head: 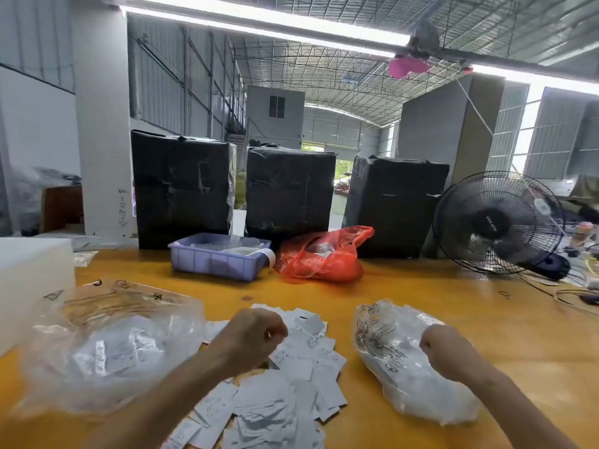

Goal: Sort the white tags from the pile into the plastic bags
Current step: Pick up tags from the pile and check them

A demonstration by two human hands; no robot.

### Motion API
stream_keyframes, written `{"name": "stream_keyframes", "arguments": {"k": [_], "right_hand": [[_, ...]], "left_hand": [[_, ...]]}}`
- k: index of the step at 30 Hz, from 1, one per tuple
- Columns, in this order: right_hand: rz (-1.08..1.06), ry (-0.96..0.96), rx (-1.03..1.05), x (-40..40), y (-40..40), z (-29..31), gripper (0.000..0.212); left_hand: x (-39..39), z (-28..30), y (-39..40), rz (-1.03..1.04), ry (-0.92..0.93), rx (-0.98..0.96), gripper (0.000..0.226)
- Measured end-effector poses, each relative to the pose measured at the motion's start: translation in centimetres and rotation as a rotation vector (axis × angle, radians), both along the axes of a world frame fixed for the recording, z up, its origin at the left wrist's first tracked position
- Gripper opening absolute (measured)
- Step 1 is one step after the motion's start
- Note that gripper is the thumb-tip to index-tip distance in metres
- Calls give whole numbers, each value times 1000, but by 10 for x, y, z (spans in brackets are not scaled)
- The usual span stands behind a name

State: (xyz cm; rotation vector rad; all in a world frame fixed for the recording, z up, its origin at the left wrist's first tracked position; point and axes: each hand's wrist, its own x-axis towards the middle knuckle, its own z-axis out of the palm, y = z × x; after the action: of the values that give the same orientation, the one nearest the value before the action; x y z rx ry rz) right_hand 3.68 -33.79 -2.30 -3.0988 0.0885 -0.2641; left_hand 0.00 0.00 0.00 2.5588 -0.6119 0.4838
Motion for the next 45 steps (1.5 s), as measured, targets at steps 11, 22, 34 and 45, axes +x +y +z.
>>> {"name": "stream_keyframes", "arguments": {"k": [11, 22, 34, 45], "right_hand": [[-126, 54, 1, 38, -5, -30, 20], [-90, -56, 2, 34, 9, -26, 16], [-15, -174, -193, 16, 20, -5, 32], [283, -718, 392, 9, 38, 8, 19]], "left_hand": [[80, -57, -14, 281, 327, 236, 38], [88, -43, -10, 245, 364, 76, 28], [88, -32, 5, 248, 356, -184, 25], [70, -32, 7, 283, 308, -427, 6]]}}
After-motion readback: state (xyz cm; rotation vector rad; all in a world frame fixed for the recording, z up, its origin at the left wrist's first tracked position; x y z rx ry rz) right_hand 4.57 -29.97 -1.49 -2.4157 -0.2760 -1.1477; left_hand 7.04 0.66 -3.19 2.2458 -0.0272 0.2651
